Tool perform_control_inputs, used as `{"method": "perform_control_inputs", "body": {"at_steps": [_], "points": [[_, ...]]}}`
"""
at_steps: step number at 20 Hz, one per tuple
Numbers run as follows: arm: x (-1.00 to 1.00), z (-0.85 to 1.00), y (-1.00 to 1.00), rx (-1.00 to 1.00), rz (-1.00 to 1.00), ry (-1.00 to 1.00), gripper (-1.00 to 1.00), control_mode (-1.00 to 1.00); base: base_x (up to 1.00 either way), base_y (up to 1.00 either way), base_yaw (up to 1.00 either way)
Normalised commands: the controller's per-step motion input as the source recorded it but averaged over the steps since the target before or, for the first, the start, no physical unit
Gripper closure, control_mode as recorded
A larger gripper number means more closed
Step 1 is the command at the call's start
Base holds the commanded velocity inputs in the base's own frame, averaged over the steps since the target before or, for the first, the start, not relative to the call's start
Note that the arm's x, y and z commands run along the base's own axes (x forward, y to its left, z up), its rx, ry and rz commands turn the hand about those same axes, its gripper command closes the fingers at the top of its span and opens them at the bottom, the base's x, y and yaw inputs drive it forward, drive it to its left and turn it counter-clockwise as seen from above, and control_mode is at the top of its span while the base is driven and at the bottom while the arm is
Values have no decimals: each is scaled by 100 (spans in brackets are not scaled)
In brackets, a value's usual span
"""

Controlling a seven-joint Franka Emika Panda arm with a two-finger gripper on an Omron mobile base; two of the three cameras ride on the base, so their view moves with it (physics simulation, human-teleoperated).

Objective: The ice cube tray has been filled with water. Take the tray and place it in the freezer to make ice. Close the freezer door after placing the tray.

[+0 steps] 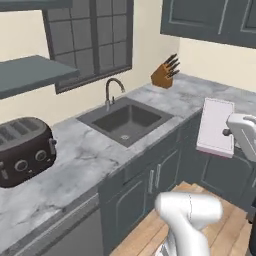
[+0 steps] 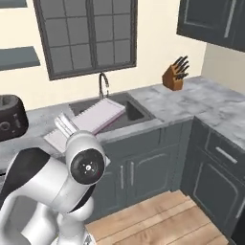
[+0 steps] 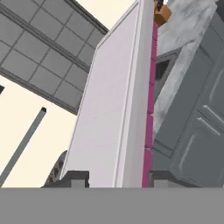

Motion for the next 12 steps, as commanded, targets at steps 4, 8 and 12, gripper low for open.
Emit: {"method": "perform_control_inputs", "body": {"at_steps": [4,8,12], "points": [[0,0,0,0,0,0,100,100,-1,5,-95],[0,0,0,0,0,0,100,100,0,30,-88],[0,0,0,0,0,0,100,100,0,47,-83]]}}
